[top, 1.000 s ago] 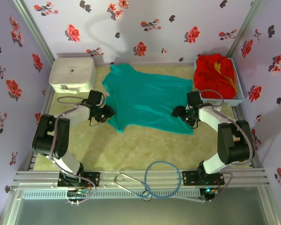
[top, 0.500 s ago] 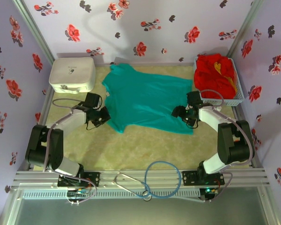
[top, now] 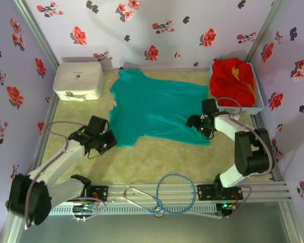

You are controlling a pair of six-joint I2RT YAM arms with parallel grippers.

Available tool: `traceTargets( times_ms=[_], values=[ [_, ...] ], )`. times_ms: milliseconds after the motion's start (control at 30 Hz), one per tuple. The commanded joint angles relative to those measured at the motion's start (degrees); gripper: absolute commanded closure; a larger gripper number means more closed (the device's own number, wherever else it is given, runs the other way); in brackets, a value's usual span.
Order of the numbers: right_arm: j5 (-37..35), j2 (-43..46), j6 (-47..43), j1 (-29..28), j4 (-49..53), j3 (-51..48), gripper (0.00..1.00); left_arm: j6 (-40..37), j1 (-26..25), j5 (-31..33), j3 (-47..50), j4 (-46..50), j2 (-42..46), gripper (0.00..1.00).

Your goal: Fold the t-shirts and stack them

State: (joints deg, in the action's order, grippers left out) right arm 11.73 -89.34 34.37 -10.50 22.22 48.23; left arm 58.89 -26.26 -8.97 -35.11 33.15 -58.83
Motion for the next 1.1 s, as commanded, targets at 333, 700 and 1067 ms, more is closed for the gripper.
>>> traceTargets(
  times_ms=[333, 700, 1067],
  values=[
    [-3.8, -1.2, 1.9, -0.1, 2.3, 1.1, 0.22, 15.9, -7.2, 12.2, 7.9, 21.5, 23.9, 0.56],
    [-4.9, 2.2, 0.9, -0.1, 4.0, 1.8, 0.22, -11.0, 2.3, 14.1, -7.3, 5.0, -3.5, 0.48],
    [-5.1, 6.0, 0.6, 1.1, 5.9, -0.5, 0.21, -25.1, 9.6, 12.5, -16.3, -8.7, -26.6, 0.52]
  ],
)
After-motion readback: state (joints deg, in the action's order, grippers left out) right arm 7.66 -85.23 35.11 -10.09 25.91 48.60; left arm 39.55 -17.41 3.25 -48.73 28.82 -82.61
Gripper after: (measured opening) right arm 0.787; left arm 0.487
